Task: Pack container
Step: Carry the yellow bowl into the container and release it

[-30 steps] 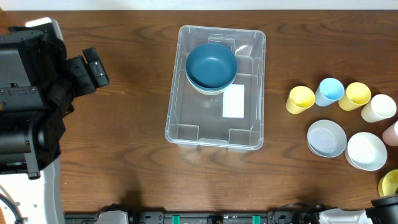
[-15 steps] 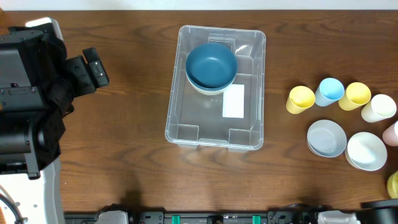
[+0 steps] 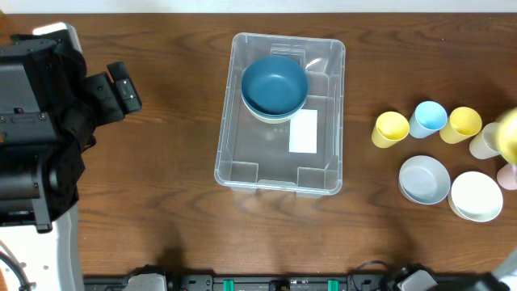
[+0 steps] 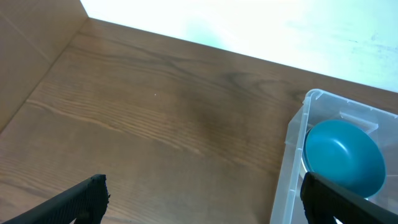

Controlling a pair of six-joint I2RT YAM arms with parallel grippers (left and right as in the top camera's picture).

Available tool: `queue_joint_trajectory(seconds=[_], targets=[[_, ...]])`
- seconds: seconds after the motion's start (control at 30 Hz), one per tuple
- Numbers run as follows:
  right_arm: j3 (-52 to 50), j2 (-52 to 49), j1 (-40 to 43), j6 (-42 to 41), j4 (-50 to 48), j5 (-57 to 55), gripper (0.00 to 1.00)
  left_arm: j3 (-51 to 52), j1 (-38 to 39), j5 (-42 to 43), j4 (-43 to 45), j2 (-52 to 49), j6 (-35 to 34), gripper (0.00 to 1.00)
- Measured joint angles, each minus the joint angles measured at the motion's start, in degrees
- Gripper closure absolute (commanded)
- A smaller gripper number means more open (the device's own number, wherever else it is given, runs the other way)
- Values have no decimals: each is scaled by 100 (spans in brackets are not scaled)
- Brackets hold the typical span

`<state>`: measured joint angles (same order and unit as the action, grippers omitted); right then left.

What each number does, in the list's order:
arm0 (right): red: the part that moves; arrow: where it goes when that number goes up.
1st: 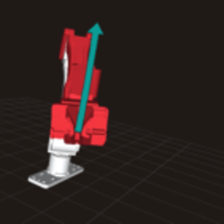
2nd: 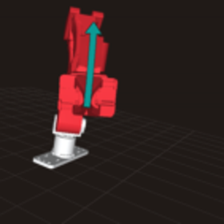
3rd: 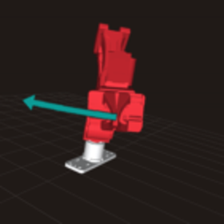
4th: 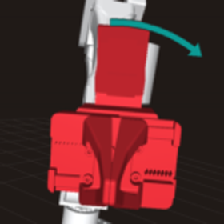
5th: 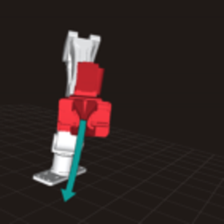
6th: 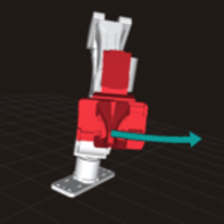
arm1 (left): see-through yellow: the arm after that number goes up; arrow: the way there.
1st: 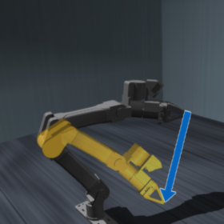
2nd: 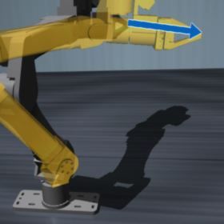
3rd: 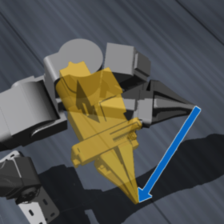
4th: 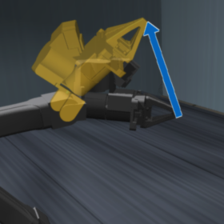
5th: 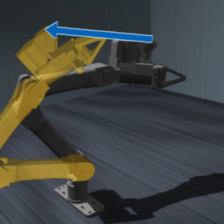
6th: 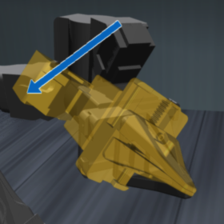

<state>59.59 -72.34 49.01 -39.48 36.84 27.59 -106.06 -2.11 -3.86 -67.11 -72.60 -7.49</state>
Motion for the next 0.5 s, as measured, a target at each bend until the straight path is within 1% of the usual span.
queue_joint_trajectory(seconds=[0.13,0.23,0.37,0.47,0.5], targets=[[433,0,-1987,68,13,125,99,0,0,0,-4,0,0,2],[894,-4,-3762,214,13,-173,98,0,0,-2,-2,0,0,2],[1462,-125,-5764,485,20,-1012,99,0,0,0,0,0,0,2],[1759,-428,-7038,688,11,-1886,99,0,0,0,0,0,0,2],[1808,-557,-7322,730,4,-2085,99,0,0,0,0,0,0,2]])
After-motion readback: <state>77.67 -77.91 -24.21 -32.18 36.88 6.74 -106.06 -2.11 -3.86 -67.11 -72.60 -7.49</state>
